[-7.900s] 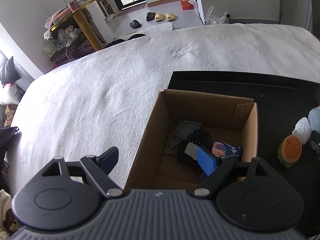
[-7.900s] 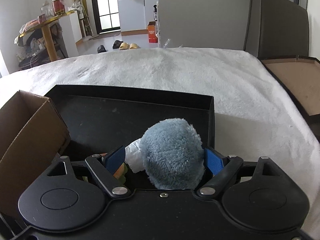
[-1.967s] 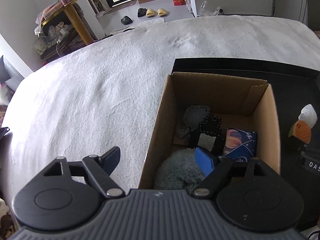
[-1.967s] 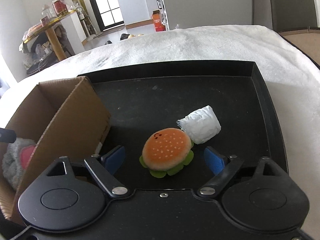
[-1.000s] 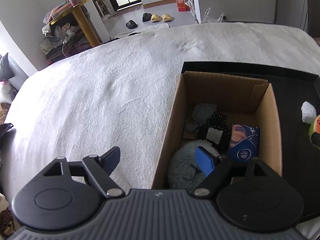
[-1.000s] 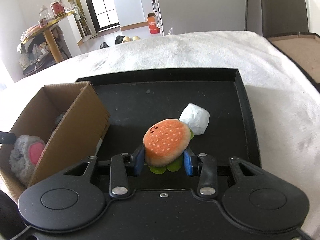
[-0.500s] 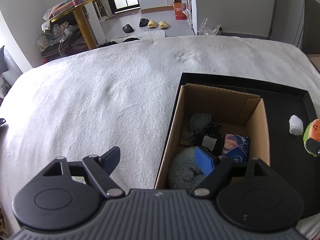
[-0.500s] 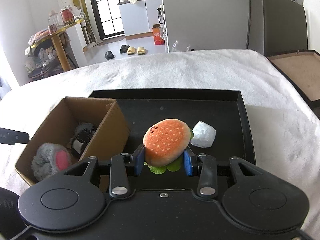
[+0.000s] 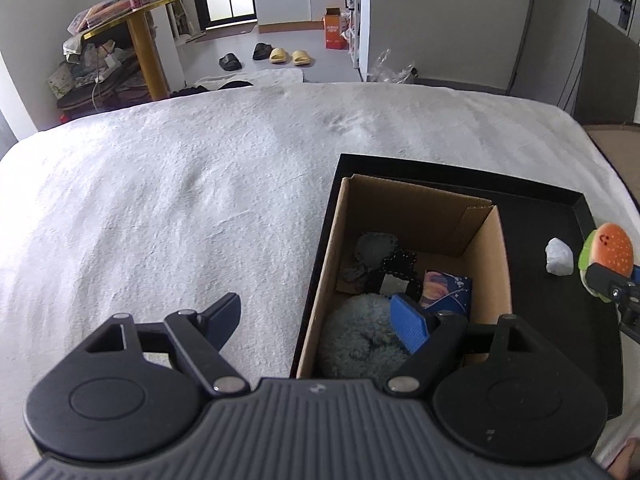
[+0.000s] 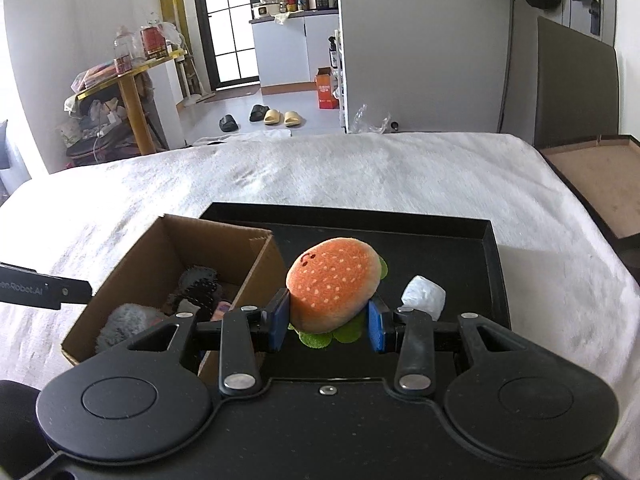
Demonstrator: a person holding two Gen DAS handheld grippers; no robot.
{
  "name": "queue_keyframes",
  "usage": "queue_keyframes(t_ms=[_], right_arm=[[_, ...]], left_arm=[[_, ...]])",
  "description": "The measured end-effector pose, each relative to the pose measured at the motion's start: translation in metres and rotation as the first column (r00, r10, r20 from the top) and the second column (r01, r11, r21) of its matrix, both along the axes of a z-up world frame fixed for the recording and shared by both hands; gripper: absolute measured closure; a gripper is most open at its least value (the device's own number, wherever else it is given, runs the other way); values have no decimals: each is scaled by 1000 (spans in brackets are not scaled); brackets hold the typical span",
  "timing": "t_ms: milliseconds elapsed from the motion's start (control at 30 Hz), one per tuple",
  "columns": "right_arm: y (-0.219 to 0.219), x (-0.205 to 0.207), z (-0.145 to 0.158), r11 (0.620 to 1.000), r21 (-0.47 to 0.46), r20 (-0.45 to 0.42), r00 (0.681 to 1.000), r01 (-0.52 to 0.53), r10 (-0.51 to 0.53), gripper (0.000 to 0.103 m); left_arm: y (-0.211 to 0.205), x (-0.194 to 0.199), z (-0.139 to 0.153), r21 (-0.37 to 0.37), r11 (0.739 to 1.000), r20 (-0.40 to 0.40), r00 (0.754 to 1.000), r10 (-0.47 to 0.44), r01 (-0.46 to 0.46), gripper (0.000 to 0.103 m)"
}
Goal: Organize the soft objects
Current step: 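Lift the burger plush and carry it over the box with the right tool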
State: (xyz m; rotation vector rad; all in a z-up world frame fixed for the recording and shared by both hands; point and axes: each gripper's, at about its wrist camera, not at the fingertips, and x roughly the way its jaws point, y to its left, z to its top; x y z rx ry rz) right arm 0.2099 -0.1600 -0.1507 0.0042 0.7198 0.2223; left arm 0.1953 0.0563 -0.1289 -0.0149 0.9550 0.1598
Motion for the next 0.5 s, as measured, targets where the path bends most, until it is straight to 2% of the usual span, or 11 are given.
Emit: queue_keyframes(t_ms=[500], right_arm=[[46, -6, 13, 994, -19, 30, 994, -107, 107, 64]], left_arm=[[16, -6, -10, -95, 995, 37, 999, -21, 24, 27]])
